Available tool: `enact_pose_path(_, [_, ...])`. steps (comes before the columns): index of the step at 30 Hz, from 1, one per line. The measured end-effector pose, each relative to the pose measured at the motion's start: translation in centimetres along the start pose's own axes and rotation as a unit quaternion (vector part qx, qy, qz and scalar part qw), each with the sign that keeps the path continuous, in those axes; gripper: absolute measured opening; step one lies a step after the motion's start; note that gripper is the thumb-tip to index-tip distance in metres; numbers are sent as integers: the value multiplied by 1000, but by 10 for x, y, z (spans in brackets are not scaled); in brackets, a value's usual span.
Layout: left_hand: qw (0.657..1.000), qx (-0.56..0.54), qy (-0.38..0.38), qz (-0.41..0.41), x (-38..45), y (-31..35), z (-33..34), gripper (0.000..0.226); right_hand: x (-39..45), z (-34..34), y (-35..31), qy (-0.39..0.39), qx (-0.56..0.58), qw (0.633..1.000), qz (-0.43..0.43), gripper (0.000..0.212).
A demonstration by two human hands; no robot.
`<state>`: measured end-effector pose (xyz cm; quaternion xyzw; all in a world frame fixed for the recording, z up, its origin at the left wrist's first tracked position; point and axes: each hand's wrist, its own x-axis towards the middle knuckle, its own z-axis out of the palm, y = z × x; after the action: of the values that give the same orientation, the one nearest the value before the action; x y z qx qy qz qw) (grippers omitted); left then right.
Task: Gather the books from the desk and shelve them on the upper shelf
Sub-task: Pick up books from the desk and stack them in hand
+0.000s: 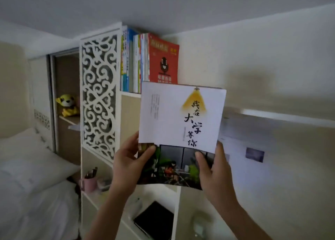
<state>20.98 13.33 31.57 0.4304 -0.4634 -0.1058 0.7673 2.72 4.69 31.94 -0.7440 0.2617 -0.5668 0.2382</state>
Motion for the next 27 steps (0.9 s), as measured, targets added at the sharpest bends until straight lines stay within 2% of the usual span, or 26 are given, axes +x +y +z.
enact_pose_path(4, [996, -53, 24, 63, 71, 64, 6, 46, 88, -4, -67, 16, -27, 994, -107, 31])
enact_pose_path(7, [993, -75, 30, 86, 133, 86, 27, 47, 164, -14, -91, 14, -57, 991, -120, 29])
enact_pose_path(10, [992, -80, 34, 93, 188, 84, 51, 51, 230, -20, -87, 1, -82, 993, -83, 32])
enact_pose_path(18, [992, 61, 46, 105, 263, 27, 89, 43, 329, 13, -9, -81, -53, 993, 63, 42])
enact_pose_path(20, [994, 63, 2, 85, 270, 15, 81, 44, 344, 21, 5, -102, -21, 989, 105, 38])
enact_pose_path(23, [987, 86, -118, 62, 276, 12, 57, 49, 368, 29, 16, -170, 42, 969, 175, 40])
enact_pose_path(24, [983, 113, -127, 64, 280, 12, 50, 48, 374, 32, 17, -188, 50, 963, 185, 41])
enact_pose_path(27, [969, 218, -60, 95, 296, 6, 37, 47, 396, 49, 26, -212, 32, 960, 178, 44])
